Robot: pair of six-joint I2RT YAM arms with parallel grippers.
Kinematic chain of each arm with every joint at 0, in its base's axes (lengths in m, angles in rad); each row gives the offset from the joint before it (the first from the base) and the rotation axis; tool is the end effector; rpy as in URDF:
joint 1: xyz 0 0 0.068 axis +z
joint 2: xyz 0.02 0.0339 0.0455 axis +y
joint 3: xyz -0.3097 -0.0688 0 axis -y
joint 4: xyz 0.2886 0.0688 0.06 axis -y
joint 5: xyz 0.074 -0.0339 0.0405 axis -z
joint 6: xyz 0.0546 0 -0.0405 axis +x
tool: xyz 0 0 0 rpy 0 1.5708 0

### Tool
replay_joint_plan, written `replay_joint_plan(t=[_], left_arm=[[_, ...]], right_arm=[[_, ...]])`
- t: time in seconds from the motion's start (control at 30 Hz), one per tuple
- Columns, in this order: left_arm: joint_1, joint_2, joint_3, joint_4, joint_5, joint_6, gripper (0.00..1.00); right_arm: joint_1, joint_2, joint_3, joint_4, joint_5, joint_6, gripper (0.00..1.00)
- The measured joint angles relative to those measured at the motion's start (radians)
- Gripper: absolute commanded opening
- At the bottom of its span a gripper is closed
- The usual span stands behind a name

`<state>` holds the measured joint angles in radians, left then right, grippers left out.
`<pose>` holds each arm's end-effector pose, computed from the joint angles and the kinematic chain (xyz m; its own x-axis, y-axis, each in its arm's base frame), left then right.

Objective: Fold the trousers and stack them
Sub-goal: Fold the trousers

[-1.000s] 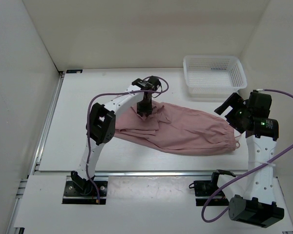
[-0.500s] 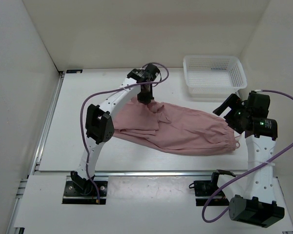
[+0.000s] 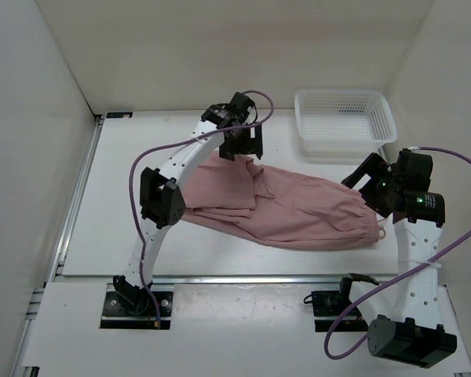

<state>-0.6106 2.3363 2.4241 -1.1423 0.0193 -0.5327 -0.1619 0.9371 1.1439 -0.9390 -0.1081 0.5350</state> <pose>0.4748 -0.3336 0.3101 -0.9089 0.0163 -0.4167 0.1387 0.9542 -0.2652 0.2005 -0.0268 0.3953 -0.5262 0.5995 -0.6030 0.4061 0.8002 0.4412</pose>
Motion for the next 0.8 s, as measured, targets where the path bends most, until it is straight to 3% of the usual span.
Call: replay_joint_plan(t=[0.2,0.27,0.3,0.33,0.4,0.53,0.6,0.8], left_arm=[[-0.023,-0.203,-0.25,-0.018,-0.084,0.03,0.97],[-0.042,-0.29,-0.326,-0.027,-0.114,0.032,0.86],[-0.053,-0.323,-0.358,-0.024,-0.122,0.031,0.76],[-0.066,-0.36,-0.397,-0.021,-0.131,0.031,0.57],[-0.105,-0.403,-0.453,-0.025,-0.147,0.025,0.59],[-0.215,-0.35,-0.467,-0.032,-0.181,0.013,0.93],[-0.264,-0.27,-0.443,-0.043,-0.206,-0.001,0.95],[-0.335,-0.039,-0.404,-0.07,-0.235,-0.017,0.88]], right_arm=[[0.0,-0.002,-0.026,0.0,0.0,0.0,0.99],[0.0,-0.002,-0.03,-0.002,0.0,0.0,0.99],[0.0,-0.002,-0.03,-0.001,0.0,0.0,0.99],[0.0,-0.003,-0.031,-0.001,0.0,0.0,0.99],[0.0,-0.002,-0.031,0.0,0.0,0.0,0.99],[0.0,-0.002,-0.035,0.0,0.001,0.0,0.99],[0.0,0.001,-0.037,0.0,0.002,-0.001,0.99],[0.0,0.007,-0.037,0.002,0.003,-0.004,0.99]])
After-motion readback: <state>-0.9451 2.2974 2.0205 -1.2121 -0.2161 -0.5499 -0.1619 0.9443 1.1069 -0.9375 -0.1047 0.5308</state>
